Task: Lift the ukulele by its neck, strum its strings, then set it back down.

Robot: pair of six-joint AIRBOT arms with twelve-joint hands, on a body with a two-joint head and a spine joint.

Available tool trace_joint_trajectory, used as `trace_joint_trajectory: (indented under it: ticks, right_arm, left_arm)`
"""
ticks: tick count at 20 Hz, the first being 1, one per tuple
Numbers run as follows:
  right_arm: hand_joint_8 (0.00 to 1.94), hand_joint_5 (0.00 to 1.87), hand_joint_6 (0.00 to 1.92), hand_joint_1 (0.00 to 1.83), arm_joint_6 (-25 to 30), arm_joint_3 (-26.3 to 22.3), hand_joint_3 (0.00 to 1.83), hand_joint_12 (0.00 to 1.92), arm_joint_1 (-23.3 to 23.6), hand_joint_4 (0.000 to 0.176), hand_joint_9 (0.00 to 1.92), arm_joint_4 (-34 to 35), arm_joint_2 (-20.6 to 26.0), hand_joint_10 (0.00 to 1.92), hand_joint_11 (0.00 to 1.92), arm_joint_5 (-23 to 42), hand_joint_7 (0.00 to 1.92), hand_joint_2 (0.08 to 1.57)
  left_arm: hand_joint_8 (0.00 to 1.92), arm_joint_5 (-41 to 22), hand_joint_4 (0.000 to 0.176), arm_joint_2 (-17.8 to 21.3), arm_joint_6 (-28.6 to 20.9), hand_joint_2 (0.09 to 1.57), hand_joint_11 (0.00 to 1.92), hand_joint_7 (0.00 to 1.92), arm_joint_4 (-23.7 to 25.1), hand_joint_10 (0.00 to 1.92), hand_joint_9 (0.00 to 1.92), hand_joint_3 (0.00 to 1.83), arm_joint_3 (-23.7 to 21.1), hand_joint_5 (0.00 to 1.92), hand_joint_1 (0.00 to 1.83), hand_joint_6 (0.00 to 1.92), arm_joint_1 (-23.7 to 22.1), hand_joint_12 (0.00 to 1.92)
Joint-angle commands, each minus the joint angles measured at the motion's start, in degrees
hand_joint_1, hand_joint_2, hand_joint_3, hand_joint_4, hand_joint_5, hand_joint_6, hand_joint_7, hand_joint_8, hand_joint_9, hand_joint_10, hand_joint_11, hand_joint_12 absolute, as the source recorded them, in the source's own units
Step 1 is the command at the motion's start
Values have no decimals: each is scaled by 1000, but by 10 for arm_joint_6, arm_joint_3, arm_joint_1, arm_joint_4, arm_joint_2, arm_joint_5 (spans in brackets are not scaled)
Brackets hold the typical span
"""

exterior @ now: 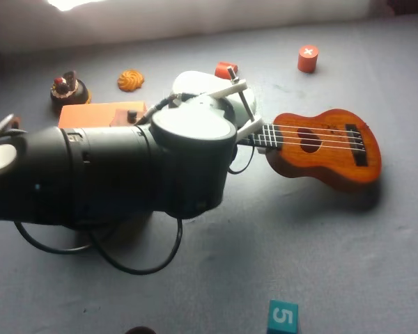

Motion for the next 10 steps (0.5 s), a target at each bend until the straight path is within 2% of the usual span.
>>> trace_joint_trajectory:
  ticks: [1, 3, 4, 8, 10]
  right_arm:
    - [4, 161, 9, 52, 2, 0, 0, 541, 5, 0, 190, 4, 5, 7, 0, 66, 210, 1274]
    - [4, 162, 8, 49, 7, 0, 0, 746, 5, 0, 204, 4, 5, 12, 0, 66, 223, 1269]
    - [1, 159, 6, 50, 7, 0, 0, 767, 5, 0, 200, 4, 5, 9, 0, 67, 219, 1267]
    - [3, 155, 4, 34, 17, 0, 1, 655, 5, 0, 189, 4, 5, 4, 0, 66, 200, 1277]
    - [6, 169, 9, 42, 54, 1, 0, 726, 5, 0, 209, -12, 5, 13, 0, 67, 219, 1272]
  left_arm:
    - [1921, 8, 0, 5, 8, 1215, 1451, 1342, 34, 1921, 1439, 3, -4, 1293, 1518, 1921, -10, 1921]
    - [1921, 8, 0, 20, 8, 1222, 1457, 1351, 17, 1921, 1440, 6, -22, 1298, 1497, 1921, -21, 1921]
    - [1921, 8, 0, 26, 9, 1228, 1447, 1349, 10, 1921, 1434, 8, -29, 1289, 1482, 1921, -25, 1921]
    - [1921, -3, 0, 59, 27, 1229, 1440, 1345, -27, 1921, 1421, 4, -65, 1285, 1464, 1921, -53, 1921]
    - [1921, -10, 0, 77, 41, 1221, 1455, 1362, -49, 1921, 1438, 1, -80, 1318, 1479, 1921, -70, 1921]
